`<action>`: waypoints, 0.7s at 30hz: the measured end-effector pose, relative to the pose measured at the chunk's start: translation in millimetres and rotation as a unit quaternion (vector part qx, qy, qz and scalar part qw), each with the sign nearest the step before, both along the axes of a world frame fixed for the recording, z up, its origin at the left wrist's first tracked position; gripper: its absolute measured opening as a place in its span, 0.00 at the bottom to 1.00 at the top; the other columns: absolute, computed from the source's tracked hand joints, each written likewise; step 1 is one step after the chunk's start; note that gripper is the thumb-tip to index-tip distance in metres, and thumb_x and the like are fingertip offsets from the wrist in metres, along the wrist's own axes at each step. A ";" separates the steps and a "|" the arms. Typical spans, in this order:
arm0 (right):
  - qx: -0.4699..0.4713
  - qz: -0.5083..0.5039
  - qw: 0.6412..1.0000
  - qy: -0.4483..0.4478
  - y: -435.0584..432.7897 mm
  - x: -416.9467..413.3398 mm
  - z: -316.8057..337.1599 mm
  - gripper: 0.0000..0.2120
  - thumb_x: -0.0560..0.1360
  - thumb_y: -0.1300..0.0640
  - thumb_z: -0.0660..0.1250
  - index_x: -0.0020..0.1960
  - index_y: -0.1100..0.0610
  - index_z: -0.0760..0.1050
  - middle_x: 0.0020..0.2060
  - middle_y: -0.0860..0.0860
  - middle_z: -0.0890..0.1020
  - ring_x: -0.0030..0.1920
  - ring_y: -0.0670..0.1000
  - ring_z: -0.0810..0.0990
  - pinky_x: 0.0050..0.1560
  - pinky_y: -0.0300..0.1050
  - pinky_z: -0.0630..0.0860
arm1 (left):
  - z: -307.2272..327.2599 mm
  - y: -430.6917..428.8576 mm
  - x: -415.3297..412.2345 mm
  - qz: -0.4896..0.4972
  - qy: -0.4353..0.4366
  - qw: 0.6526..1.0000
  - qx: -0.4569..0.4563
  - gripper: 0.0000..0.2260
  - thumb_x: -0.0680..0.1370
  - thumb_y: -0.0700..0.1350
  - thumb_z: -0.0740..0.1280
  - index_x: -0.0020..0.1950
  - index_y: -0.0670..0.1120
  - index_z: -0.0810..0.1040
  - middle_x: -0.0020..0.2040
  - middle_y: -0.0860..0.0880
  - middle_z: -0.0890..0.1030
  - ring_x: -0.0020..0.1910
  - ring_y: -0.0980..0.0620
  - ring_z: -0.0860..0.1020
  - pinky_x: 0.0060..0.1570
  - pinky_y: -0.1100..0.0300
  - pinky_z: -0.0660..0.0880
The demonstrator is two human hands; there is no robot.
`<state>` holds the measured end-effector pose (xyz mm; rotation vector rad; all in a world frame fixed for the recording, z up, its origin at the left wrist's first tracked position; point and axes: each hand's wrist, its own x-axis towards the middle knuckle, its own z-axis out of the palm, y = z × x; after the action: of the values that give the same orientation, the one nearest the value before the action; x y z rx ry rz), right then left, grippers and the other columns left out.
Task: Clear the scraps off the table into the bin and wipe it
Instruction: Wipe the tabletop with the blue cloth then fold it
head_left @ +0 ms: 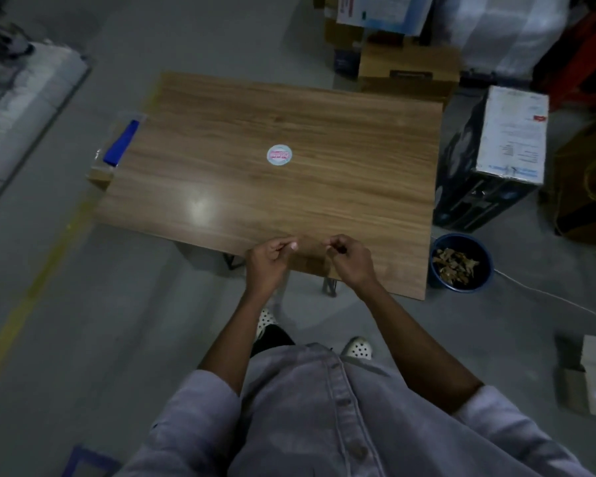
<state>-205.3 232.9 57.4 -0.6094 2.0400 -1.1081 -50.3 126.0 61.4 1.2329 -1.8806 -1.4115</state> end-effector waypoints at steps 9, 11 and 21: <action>-0.042 0.041 0.998 0.019 -140.2 93.1 -2.6 0.10 0.78 0.61 0.68 0.51 0.48 0.84 0.51 0.45 0.87 0.53 0.46 0.84 0.60 0.46 0.79 | 2.4 -111.4 100.9 0.090 0.039 0.991 0.096 0.08 0.79 0.49 0.72 0.43 0.46 0.84 0.38 0.45 0.86 0.34 0.51 0.82 0.35 0.57 0.77; -0.059 0.032 0.998 0.010 -178.4 118.8 -0.6 0.10 0.78 0.61 0.68 0.50 0.48 0.84 0.50 0.46 0.87 0.53 0.46 0.84 0.61 0.46 0.78 | 8.2 -146.5 124.6 0.094 0.035 0.991 0.092 0.10 0.80 0.51 0.71 0.43 0.47 0.84 0.38 0.45 0.86 0.35 0.52 0.82 0.36 0.56 0.77; -0.055 0.059 0.997 0.019 -313.8 201.6 18.1 0.12 0.79 0.61 0.68 0.46 0.43 0.82 0.46 0.42 0.86 0.50 0.44 0.84 0.53 0.37 0.76 | 23.3 -301.8 208.5 0.092 -0.013 0.991 0.094 0.07 0.79 0.49 0.71 0.44 0.48 0.85 0.40 0.49 0.87 0.39 0.45 0.85 0.37 0.47 0.81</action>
<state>-3.7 -81.0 75.5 -0.8011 1.9584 -1.1513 158.2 -175.8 84.7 1.4788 -1.6315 -1.5055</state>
